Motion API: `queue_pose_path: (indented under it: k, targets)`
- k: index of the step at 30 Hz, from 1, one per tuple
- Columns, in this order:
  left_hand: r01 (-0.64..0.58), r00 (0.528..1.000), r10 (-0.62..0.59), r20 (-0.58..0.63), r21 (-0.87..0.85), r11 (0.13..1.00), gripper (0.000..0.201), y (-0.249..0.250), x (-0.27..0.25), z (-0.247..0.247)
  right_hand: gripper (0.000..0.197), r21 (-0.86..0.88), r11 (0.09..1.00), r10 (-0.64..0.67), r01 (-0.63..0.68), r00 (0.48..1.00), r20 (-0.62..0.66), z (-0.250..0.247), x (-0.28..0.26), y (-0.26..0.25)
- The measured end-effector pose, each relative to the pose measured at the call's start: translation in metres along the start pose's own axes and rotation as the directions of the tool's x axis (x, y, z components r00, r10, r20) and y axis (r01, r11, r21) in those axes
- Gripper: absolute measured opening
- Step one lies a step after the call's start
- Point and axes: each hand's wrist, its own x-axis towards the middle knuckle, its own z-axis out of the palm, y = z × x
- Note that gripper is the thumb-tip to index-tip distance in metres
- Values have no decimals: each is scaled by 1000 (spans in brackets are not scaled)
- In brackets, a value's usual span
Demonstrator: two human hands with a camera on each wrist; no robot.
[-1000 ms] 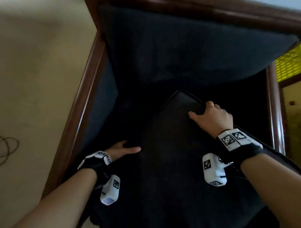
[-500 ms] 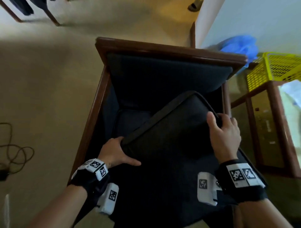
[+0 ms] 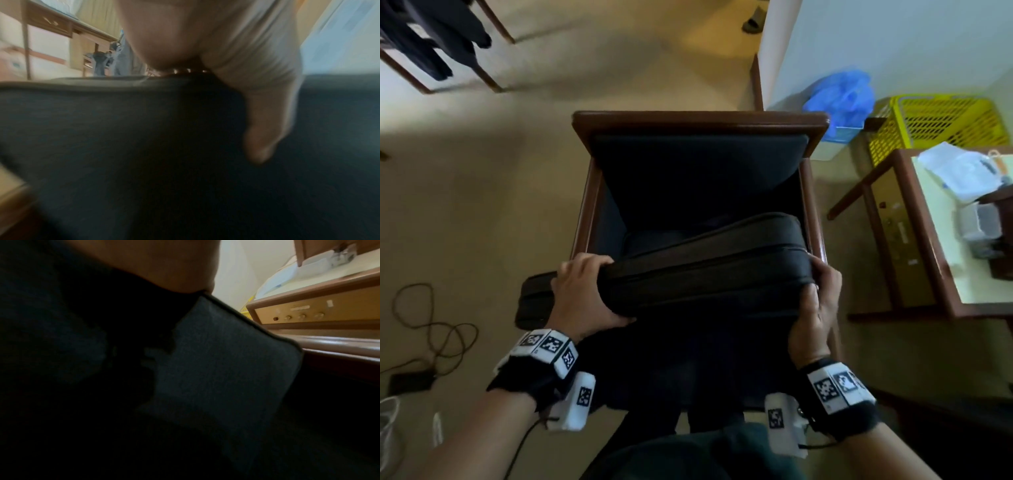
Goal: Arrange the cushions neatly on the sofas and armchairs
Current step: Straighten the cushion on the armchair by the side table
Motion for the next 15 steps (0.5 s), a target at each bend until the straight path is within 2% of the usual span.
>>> queue_pose_path:
  k: [3, 5, 7, 9, 11, 12, 13, 14, 15]
  targets:
    - [-3, 999, 2, -38, -39, 999, 103, 8, -1, 16, 59, 56, 988, 145, -144, 989, -8, -2, 5, 3]
    - [20, 999, -23, -47, -67, 998, 104, 17, -3, 19, 64, 48, 986, 159, -160, 987, 27, -7, 10, -10]
    - [34, 998, -39, -54, -85, 996, 103, 18, -6, 21, 66, -52, 998, 46, -43, 998, 42, -4, 9, -34]
    - [1, 998, -6, -60, -83, 997, 103, 14, -9, 20, 63, -243, 955, -166, 173, 985, 49, 10, 2, -63]
    - [-53, 997, 50, -50, -64, 997, 104, 7, -13, 22, 62, -435, 808, -384, 398, 915, 124, 37, -7, -85]
    - [-73, 997, 72, -36, -45, 996, 106, 3, -16, 22, 66, -480, 729, -421, 488, 873, 248, 53, -11, -93]
    - [-93, 995, 93, -20, -19, 995, 108, -2, -18, 22, 77, -492, 663, -370, 565, 818, 440, 70, -15, -98]
    - [-115, 993, 115, -2, 15, 993, 110, -8, -20, 21, 93, -503, 601, -226, 621, 736, 639, 87, -20, -101]
    - [-123, 992, 123, 23, 47, 991, 112, -16, -22, 19, 112, -537, 514, -28, 668, 639, 769, 102, -26, -100]
